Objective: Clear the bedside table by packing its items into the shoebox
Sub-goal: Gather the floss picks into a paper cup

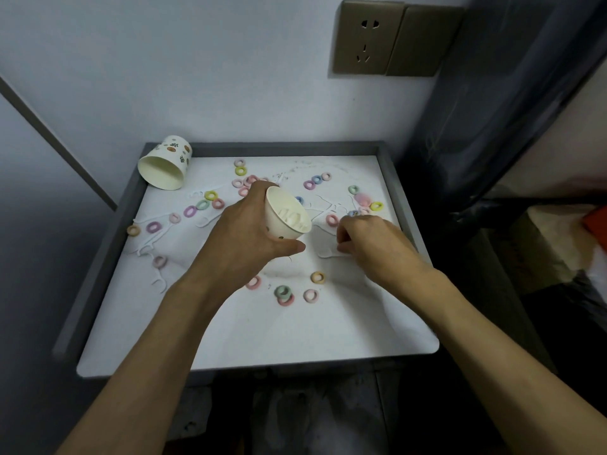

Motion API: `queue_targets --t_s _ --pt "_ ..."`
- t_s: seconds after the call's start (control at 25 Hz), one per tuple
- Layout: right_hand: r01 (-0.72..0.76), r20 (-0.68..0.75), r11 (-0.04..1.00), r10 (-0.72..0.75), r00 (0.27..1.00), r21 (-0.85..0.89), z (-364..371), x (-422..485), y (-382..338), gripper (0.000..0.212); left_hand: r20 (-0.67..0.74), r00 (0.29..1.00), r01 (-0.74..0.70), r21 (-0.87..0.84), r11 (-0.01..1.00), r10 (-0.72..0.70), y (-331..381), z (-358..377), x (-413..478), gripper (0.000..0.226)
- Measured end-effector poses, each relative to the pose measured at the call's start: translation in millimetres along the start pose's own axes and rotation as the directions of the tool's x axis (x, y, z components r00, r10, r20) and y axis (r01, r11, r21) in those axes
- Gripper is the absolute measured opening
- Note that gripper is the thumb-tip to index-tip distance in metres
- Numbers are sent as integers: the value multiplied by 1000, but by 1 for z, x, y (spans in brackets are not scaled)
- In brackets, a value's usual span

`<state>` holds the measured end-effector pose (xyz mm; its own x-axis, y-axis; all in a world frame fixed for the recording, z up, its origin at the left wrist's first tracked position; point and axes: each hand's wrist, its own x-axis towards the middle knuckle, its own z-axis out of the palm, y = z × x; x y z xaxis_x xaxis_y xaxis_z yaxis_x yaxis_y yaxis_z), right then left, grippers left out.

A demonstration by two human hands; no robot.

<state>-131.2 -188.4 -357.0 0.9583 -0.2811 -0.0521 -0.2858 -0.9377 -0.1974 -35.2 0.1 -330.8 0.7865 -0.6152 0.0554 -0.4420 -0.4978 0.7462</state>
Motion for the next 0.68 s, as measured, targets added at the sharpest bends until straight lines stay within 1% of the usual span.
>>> queue_targets --t_s 0.04,0.12,0.24,0.32,0.44,0.52,0.6,0.68 --pt "34 9 999 -34 999 -6 2 -1 -3 8 -1 1000 -1 1 1000 1 0 0 0 72" --pt "58 29 998 -57 998 -18 6 -1 -4 17 -5 1000 -4 0 1000 4 -1 0 1 72" --pt "1 13 999 -1 1000 -46 9 3 0 19 -9 1000 -2 -13 1000 2 -3 -1 1 71" --pt "8 7 992 -7 1000 -126 13 4 0 20 -11 1000 -1 -19 1000 1 -3 -1 1 69" --pt "78 -10 955 -84 996 -286 23 4 -5 23 -12 1000 6 -10 1000 -6 -3 -2 0 68" --pt "56 -56 949 -77 995 -309 27 8 -7 26 -21 1000 12 -2 1000 -12 -3 -2 0 67" --pt "2 -113 954 -38 993 -299 27 16 -9 23 -28 1000 11 -3 1000 -11 -3 -4 -1 66" --pt "-35 -135 949 -8 991 -312 28 21 -11 20 -28 1000 7 -2 1000 -7 -4 -4 0 67"
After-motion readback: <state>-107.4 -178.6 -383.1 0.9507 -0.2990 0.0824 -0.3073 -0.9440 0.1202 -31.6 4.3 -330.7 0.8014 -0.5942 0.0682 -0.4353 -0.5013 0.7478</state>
